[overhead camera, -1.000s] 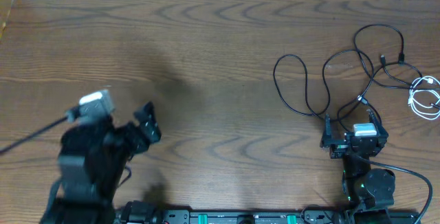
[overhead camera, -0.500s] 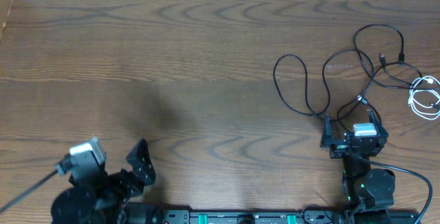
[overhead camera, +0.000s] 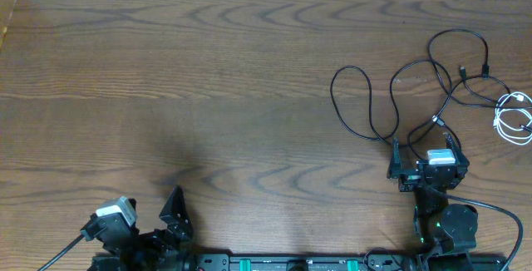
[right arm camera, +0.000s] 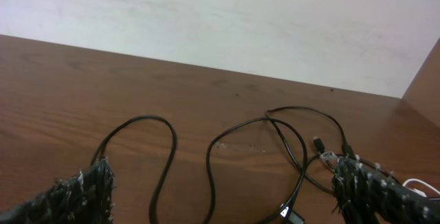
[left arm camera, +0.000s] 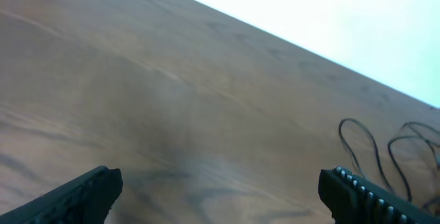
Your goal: Untangle cables
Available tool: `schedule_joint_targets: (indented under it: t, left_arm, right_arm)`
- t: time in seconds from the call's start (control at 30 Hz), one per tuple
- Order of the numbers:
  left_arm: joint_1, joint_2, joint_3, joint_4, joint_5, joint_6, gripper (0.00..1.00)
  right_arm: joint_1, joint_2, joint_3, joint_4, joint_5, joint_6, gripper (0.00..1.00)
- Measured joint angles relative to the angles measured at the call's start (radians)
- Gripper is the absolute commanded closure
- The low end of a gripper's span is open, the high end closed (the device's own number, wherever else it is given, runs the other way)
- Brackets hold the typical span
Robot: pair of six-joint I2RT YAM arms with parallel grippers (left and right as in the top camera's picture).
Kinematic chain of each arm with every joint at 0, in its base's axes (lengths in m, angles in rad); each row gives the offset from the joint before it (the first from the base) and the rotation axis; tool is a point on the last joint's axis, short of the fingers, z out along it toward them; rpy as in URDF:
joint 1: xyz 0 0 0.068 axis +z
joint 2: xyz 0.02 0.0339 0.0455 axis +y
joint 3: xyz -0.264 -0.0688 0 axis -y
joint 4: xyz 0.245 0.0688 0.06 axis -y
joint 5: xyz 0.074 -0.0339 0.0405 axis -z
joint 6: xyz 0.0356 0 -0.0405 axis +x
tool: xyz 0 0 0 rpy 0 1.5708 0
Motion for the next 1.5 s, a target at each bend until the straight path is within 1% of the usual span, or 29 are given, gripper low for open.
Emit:
schedule_joint_targets:
  t: [0.1,0.17,0.3,0.4,0.47,0.63,0.87,1.0,1.5]
  left_arm:
    - [0.000,0.000,-0.016,0.082,0.000,0.000,0.02]
    - [0.000,0.000,-0.028,0.172,0.000,0.000,0.02]
    - [0.000,-0.001,-0.076,0.453,0.000,0.002,0.02]
    - [-0.009,-0.003,-0.144,0.713,0.031,0.044,0.02]
    - [-0.022,-0.003,-0.193,0.845,0.068,0.084,0.02]
    - [-0.039,-0.002,-0.314,1.061,0.137,0.146,0.02]
    - [-0.040,-0.002,-0.452,1.317,0.163,0.175,0.02]
    - [-0.040,-0.002,-0.503,1.372,0.165,0.177,0.02]
    - [-0.040,-0.002,-0.673,1.392,0.149,0.183,0.02]
  right_arm:
    - [0.000,0.000,0.000,0.000,0.000,0.000,0.01]
    - [0.000,0.000,0.000,0.000,0.000,0.000,0.01]
    - [0.000,0.000,0.000,0.000,0.000,0.000,0.01]
    - [0.000,0.000,0.000,0.000,0.000,0.000,0.01]
    - [0.000,0.000,0.000,0.000,-0.001,0.000,0.01]
    - [0.000,0.000,0.000,0.000,-0.001,0.000,0.01]
    - [0.000,0.000,0.000,0.000,-0.001,0.000,0.01]
    - [0.000,0.000,0.000,0.000,-0.001,0.000,0.01]
    - [0.000,0.000,0.000,0.000,0.000,0.000,0.01]
